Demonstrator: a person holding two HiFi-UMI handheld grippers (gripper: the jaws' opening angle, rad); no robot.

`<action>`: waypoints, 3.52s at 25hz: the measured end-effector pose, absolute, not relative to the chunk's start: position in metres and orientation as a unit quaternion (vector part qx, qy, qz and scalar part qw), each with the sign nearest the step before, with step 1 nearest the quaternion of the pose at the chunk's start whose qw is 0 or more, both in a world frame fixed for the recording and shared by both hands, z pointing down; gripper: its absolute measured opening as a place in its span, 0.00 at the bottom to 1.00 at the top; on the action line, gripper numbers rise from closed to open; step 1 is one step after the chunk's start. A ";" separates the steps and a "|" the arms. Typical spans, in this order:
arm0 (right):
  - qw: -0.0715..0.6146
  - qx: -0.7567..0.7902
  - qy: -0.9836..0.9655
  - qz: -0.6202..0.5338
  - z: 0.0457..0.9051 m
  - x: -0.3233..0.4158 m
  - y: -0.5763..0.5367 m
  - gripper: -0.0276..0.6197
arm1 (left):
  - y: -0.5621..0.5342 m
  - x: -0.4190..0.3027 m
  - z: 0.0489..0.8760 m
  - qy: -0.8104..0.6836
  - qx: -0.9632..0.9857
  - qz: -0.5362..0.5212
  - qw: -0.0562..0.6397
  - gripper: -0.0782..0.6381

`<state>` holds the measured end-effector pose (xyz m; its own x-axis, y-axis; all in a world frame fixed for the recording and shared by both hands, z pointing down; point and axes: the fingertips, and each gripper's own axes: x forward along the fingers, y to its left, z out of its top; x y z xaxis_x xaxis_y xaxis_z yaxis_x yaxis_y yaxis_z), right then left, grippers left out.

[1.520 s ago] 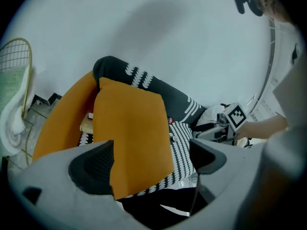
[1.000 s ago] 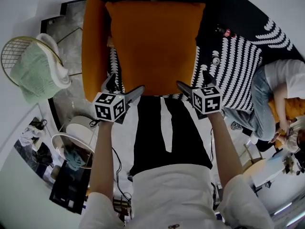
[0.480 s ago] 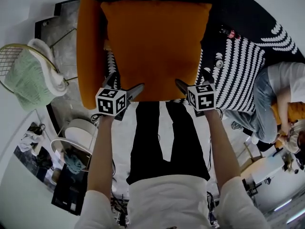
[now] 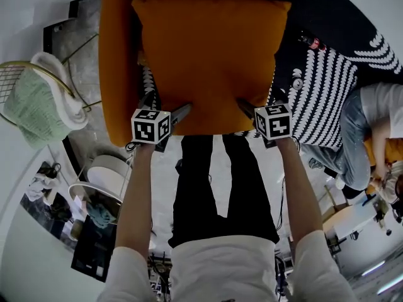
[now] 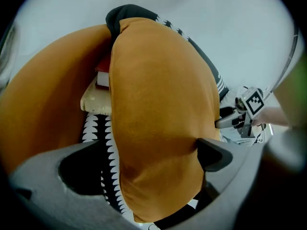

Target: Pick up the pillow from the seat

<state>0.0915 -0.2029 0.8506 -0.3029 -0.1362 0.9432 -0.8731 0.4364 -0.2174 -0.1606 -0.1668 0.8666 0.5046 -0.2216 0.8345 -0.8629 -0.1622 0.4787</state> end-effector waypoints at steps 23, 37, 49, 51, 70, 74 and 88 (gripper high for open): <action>0.377 0.262 -0.749 0.477 0.901 0.091 -0.210 0.86 | -0.176 -0.134 0.908 -0.231 0.739 0.256 0.579 0.94; 0.390 0.196 -0.741 0.510 0.883 0.084 -0.203 0.78 | -0.170 -0.128 0.885 -0.237 0.729 0.245 0.594 0.77; 0.401 0.201 -0.749 0.487 0.827 0.098 -0.159 0.60 | -0.125 -0.109 0.826 -0.306 0.718 0.275 0.562 0.63; 0.396 0.201 -0.756 0.481 0.811 0.103 -0.149 0.60 | -0.113 -0.105 0.809 -0.313 0.720 0.273 0.556 0.63; 0.309 0.247 -0.859 0.326 0.587 0.122 -0.143 0.55 | -0.108 -0.084 0.578 -0.415 0.790 0.268 0.362 0.61; 0.301 0.243 -0.875 0.290 0.538 0.122 -0.147 0.55 | -0.106 -0.081 0.527 -0.441 0.795 0.258 0.327 0.61; 0.256 0.251 -0.910 0.207 0.439 0.127 -0.142 0.53 | -0.089 -0.073 0.428 -0.495 0.798 0.235 0.253 0.59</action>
<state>0.1274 -0.1416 0.4389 -0.7427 -0.3500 0.5708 -0.5627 0.7883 -0.2488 -0.0731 -0.0891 0.4283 0.4001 -0.6709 0.6244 -0.9081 -0.3824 0.1710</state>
